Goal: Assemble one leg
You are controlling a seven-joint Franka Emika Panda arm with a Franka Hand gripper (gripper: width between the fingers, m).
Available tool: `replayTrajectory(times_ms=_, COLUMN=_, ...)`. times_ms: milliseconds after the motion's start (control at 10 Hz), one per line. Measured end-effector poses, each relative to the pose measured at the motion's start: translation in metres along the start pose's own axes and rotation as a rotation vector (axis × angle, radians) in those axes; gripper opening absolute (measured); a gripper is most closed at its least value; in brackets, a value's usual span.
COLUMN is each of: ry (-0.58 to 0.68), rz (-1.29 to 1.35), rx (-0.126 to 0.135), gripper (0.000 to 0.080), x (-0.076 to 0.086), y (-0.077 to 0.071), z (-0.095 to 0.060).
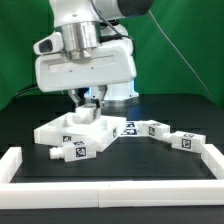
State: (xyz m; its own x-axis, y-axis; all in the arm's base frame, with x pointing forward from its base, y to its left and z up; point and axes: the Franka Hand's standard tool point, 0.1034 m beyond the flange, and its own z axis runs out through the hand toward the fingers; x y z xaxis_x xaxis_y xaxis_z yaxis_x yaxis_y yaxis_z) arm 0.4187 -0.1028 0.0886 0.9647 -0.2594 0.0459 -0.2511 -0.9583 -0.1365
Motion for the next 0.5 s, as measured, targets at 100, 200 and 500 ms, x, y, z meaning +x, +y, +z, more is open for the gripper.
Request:
replayTrajectory(times_ms=100, ry=0.007, rz=-0.018, rx=-0.009, gripper=0.0282, x=-0.005, y=0.028, z=-0.005)
replayTrajectory(times_ms=200, ry=0.02, rz=-0.018, rx=-0.023, gripper=0.0282, x=-0.007, y=0.043, z=-0.005)
replayTrajectory(times_ms=500, ry=0.017, rz=-0.019, rx=-0.021, gripper=0.0282, x=-0.007, y=0.038, z=-0.004)
